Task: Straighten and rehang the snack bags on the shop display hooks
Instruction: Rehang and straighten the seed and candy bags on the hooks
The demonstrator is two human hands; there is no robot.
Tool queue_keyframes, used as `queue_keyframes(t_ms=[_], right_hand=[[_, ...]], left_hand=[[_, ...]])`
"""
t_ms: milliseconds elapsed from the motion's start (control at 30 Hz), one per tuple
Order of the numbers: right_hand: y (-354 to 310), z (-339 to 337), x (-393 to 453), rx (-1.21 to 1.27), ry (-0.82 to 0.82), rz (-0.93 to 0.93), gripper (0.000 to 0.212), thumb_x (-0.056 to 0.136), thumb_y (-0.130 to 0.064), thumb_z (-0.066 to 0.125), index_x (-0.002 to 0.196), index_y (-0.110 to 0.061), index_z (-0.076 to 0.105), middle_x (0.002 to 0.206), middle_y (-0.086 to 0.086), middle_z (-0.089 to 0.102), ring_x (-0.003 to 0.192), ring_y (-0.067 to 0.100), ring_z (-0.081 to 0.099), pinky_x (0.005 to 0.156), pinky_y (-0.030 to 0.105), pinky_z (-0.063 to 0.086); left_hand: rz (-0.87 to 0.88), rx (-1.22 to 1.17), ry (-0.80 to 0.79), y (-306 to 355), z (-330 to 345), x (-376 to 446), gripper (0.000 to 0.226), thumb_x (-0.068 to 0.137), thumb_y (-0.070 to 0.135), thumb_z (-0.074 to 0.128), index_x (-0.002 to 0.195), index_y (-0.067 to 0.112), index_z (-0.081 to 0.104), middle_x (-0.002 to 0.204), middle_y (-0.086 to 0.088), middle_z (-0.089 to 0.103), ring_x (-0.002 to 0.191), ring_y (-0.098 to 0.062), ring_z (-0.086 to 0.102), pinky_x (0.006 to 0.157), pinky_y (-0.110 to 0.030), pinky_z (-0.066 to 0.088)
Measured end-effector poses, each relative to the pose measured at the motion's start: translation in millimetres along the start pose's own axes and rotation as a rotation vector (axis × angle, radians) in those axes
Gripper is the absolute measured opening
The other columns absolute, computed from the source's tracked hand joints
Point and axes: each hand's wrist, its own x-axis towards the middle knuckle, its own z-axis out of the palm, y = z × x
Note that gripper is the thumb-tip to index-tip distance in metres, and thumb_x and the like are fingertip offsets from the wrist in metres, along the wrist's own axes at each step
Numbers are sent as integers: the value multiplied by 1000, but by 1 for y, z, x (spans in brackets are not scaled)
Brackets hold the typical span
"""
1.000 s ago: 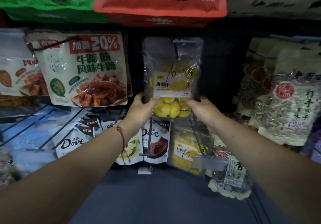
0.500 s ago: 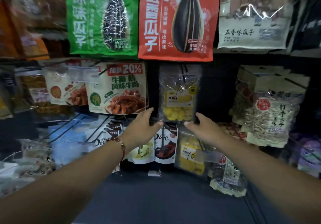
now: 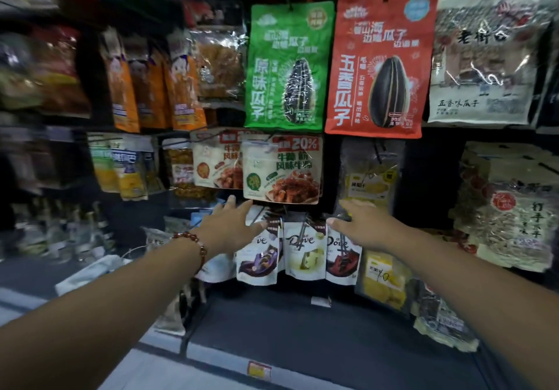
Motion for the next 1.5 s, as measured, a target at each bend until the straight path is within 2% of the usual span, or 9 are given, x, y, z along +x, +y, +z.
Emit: queue_keyframes(t_ms=[267,467,600,767,1033,1167,1267,1333,1500], right_hand=[[-31,8,-28,11,-42,-118,76,96,-59,41,156,-22,14,164,3,9,150,23,10,120,42,19],[5,22,-48,13,-103,-121,75,95,-57,44,156,-20,19,163,3,16,149,22,17,119,40,21],[36,45,-64,-27,-144,-94,70,96,-54,47,154,-22,24,158,3,29,144,22,28,110,32,29],[80,86,-68,-11,-275,-3,82,93,-61,45,157,-22,11,163,3,12,149,21,15,120,35,19],[149,121,-56,-9,-315,143,77,96,-52,49,155,-18,13,163,4,13,148,28,15,117,40,23],[196,149,-24,-30,-306,239,79,95,-52,51,155,-18,13,164,7,7,150,29,8,119,44,19],[229,172,6,-54,-231,267,78,96,-49,51,155,-22,9,164,6,0,150,29,4,120,45,15],[246,184,25,-98,-172,265,76,96,-47,50,156,-21,10,163,5,6,150,30,7,119,44,15],[271,203,61,-231,-61,229,43,96,-36,41,132,-15,52,140,11,50,132,34,43,112,38,30]], left_hand=[[-84,17,20,-54,-17,-68,78,93,70,33,157,34,5,165,-5,-6,151,-35,1,119,-55,17],[-46,23,9,-53,-1,-101,76,95,66,36,157,33,7,166,-4,-2,152,-30,6,120,-51,20],[68,67,-63,-19,31,-94,75,96,65,37,157,33,7,166,-4,-2,151,-29,14,119,-46,20],[218,-7,-168,29,87,-56,77,94,66,39,157,34,8,166,-1,-1,152,-24,4,121,-44,18],[397,-57,-349,111,185,16,78,95,62,44,157,32,6,166,-4,-2,152,-27,1,122,-47,15],[486,-16,-359,160,230,57,77,96,59,42,157,31,6,165,-7,-3,152,-30,1,121,-49,13],[537,61,-277,193,263,93,74,98,57,40,157,28,6,165,-9,-5,151,-32,0,121,-49,11],[560,123,-188,210,279,116,72,99,53,40,157,26,7,165,-11,-8,151,-34,-2,121,-50,10],[582,254,-3,235,312,166,60,101,40,41,154,21,21,161,-9,-25,148,-39,-19,120,-56,-2]])
